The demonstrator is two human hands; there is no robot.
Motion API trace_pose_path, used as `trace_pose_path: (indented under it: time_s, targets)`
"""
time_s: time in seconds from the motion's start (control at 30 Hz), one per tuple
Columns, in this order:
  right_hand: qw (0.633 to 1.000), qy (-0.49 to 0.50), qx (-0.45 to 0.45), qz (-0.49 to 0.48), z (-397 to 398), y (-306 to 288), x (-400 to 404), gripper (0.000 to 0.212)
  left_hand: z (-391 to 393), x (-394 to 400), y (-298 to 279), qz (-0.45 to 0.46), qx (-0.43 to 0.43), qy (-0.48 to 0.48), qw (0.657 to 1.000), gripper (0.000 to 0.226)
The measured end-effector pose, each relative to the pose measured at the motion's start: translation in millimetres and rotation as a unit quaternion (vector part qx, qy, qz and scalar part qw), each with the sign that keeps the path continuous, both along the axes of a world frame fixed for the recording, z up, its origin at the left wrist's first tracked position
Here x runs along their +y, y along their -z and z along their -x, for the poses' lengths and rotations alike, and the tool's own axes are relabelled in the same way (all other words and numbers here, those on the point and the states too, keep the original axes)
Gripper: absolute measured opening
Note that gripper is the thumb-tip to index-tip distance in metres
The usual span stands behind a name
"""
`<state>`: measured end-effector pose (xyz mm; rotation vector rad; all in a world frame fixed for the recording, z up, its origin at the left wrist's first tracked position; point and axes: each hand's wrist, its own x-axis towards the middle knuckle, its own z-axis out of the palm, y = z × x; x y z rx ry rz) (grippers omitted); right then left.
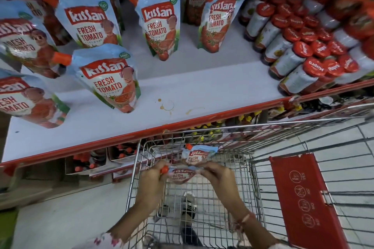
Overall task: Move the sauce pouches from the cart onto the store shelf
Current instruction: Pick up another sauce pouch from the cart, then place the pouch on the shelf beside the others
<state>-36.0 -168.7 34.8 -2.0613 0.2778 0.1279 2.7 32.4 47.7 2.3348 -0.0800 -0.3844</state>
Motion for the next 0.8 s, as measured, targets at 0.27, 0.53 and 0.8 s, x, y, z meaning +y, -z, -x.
trace_pose_path:
  time_s: [0.27, 0.53, 0.8]
  targets:
    - [0.994, 0.006, -0.052, -0.099, -2.6, -84.9, -8.8, 0.013, -6.7, 0.2, -74.9, 0.196, -0.016, -0.032, 0.980, 0.009]
    - [0.972, -0.006, -0.163, -0.171, -29.6, -163.7, -15.4, 0.010, -28.1, -22.8, -144.8, 0.400, -0.056, -0.069, 0.912, 0.003]
    - [0.958, -0.003, -0.239, -0.158, -76.5, -212.7, -25.6, 0.007, -65.6, -42.7, -183.5, 0.426, -0.159, -0.069, 0.888, 0.015]
